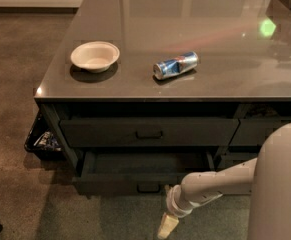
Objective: Close middle drawer
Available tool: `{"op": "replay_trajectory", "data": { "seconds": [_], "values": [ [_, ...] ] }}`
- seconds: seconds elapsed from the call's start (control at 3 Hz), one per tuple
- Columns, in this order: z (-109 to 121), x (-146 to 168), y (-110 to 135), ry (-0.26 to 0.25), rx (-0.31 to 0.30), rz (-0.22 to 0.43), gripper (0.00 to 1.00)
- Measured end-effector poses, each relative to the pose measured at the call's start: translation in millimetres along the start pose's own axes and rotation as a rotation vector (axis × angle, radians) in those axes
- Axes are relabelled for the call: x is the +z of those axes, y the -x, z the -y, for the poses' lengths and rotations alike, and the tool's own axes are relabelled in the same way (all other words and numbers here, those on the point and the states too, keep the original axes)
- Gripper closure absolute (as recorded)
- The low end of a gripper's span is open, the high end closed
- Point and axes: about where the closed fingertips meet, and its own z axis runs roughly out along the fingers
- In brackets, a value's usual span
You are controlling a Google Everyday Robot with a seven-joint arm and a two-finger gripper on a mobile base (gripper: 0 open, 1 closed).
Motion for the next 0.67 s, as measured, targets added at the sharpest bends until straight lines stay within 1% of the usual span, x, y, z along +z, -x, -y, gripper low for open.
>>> {"op": "replay_trajectory", "data": {
  "seconds": [0.33,0.67],
  "values": [
    [36.7,5.7,31.8,-0.054,-0.044,0.011,0.0],
    [36.7,5.7,31.8,-0.054,-0.044,0.011,0.0]
  ]
}}
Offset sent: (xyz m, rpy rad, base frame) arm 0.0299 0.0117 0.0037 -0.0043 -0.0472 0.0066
